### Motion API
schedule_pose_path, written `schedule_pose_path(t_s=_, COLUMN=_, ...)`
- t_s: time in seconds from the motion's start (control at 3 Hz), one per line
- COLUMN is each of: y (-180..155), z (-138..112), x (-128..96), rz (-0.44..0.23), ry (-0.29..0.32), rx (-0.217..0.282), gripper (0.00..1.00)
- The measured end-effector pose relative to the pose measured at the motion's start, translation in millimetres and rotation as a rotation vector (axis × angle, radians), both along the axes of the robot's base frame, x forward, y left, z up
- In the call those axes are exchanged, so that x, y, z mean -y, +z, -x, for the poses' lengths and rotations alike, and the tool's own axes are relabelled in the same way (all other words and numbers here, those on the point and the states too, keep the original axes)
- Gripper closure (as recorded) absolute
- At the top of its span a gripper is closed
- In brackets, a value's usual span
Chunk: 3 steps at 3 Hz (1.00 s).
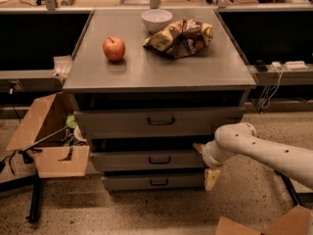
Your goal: Open middle drawer
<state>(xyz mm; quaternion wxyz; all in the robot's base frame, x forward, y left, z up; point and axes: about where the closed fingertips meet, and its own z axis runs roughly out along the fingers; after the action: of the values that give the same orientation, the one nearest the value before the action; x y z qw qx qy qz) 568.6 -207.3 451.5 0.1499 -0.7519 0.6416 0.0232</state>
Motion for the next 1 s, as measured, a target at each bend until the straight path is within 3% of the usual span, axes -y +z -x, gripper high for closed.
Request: schedule_pose_path(t_s=1.0, y=-28.0, z=-22.3, x=-10.1, rz=-0.023, ry=-0.037, rx=-0.043, gripper=0.0)
